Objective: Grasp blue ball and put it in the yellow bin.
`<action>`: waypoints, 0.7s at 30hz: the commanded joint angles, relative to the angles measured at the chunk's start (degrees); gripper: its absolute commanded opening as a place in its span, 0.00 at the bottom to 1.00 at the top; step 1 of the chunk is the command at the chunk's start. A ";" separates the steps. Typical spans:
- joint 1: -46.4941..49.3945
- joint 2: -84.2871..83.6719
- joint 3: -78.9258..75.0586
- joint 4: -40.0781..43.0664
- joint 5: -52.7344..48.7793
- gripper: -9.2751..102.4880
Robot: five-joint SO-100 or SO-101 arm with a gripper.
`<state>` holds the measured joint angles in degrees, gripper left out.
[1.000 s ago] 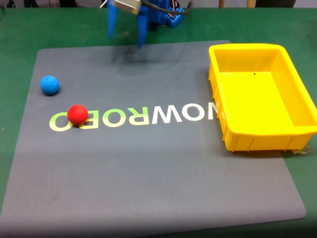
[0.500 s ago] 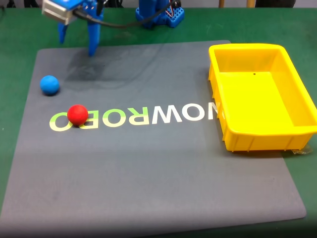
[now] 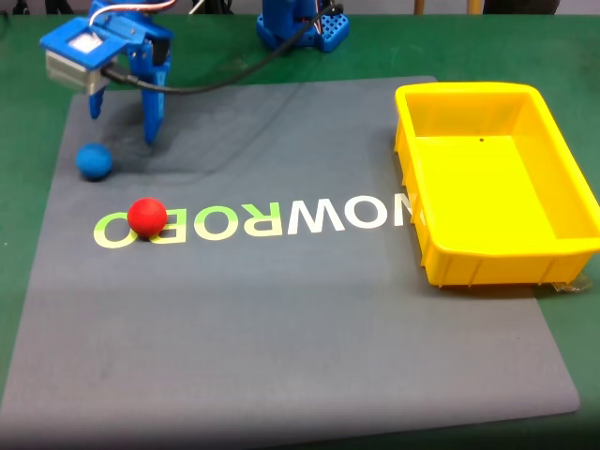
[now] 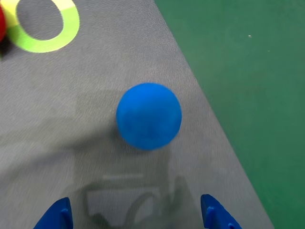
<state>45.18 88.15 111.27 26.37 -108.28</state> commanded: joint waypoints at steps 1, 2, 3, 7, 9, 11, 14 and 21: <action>-0.26 -1.93 -7.12 -1.58 1.32 0.36; -0.53 -2.99 -8.26 -1.58 1.58 0.36; -0.70 -4.04 -9.40 -1.58 1.67 0.36; -1.32 -8.26 -13.54 -1.58 2.20 0.36; -1.49 -10.11 -15.12 -1.58 2.11 0.36; -1.67 -11.87 -16.61 -1.58 2.29 0.36; -2.02 -14.33 -18.72 -1.58 2.99 0.36; -2.81 -18.54 -23.12 -1.32 4.75 0.36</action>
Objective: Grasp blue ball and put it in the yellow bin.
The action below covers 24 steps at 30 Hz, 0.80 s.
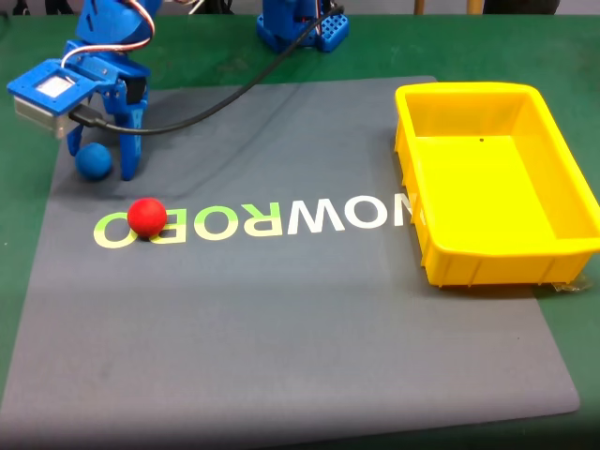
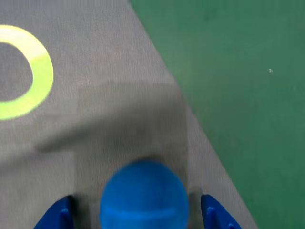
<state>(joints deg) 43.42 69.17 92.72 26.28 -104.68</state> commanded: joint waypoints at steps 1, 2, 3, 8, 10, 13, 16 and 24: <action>-1.14 0.09 -5.10 -1.14 1.41 0.35; -1.32 -0.18 -5.27 -1.14 1.49 0.35; -1.41 -0.35 -5.36 -1.14 1.41 0.35; -1.85 -0.53 -5.36 -0.35 2.20 0.16; -1.93 -0.26 -5.36 0.18 2.64 0.08; -2.11 0.09 -5.36 0.44 2.99 0.08; -2.37 0.53 -5.80 0.26 2.99 0.08; -5.89 7.91 -10.28 0.44 4.31 0.08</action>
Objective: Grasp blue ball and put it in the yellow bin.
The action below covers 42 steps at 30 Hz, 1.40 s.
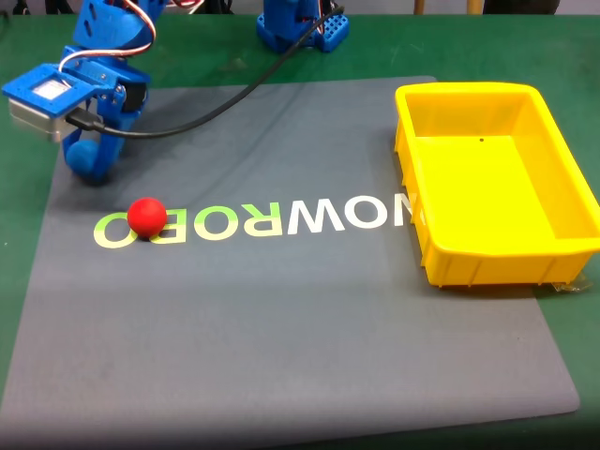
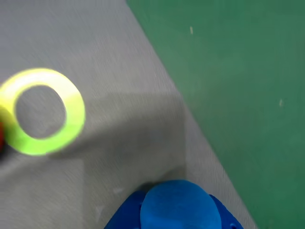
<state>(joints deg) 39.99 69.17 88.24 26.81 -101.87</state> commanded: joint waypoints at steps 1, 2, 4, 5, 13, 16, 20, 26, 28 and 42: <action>-3.60 9.67 -6.24 -0.09 1.85 0.08; -4.92 11.51 -6.59 -0.09 2.02 0.08; -8.35 14.94 -7.38 -0.09 3.16 0.08; -10.46 16.79 -7.47 -0.09 3.69 0.08; -33.75 27.86 -6.86 5.98 7.03 0.08; -43.24 29.88 -6.68 8.26 8.53 0.08; -53.79 31.03 -6.33 10.28 10.63 0.08; -63.28 30.59 -6.24 13.97 13.27 0.08; -64.86 29.88 -6.15 15.29 13.80 0.08; -64.86 27.16 -5.89 17.05 14.24 0.28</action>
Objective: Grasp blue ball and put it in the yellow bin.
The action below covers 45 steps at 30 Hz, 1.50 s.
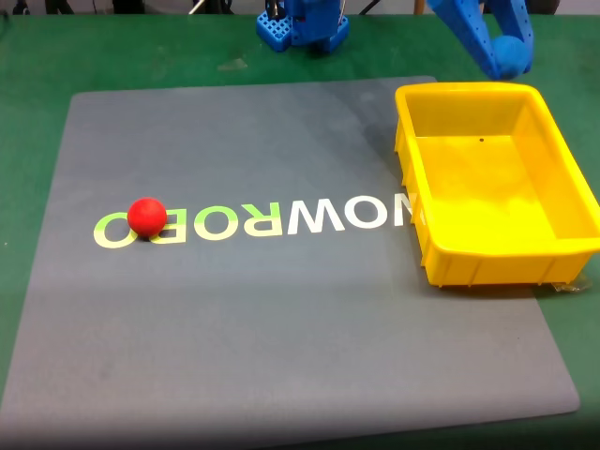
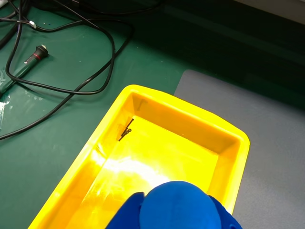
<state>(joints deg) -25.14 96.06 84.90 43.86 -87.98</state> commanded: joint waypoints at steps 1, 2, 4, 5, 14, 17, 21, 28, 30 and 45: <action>0.44 0.18 -2.55 0.00 0.35 0.31; 0.62 0.18 -2.55 0.00 0.35 0.34; 1.05 0.18 -2.55 -0.09 0.35 0.37; 1.14 0.18 -2.55 -0.09 0.26 0.37; 1.93 1.23 -2.55 0.00 -0.09 0.37; 2.46 2.90 -1.67 0.00 -0.09 0.37; 4.13 7.38 1.05 0.18 -0.62 0.37; 10.81 22.76 13.80 -0.53 -2.46 0.31; 13.27 28.74 20.13 -1.49 -3.43 0.25; 28.39 72.42 78.05 -9.58 -15.21 0.08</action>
<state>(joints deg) 0.88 161.10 155.92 35.51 -101.51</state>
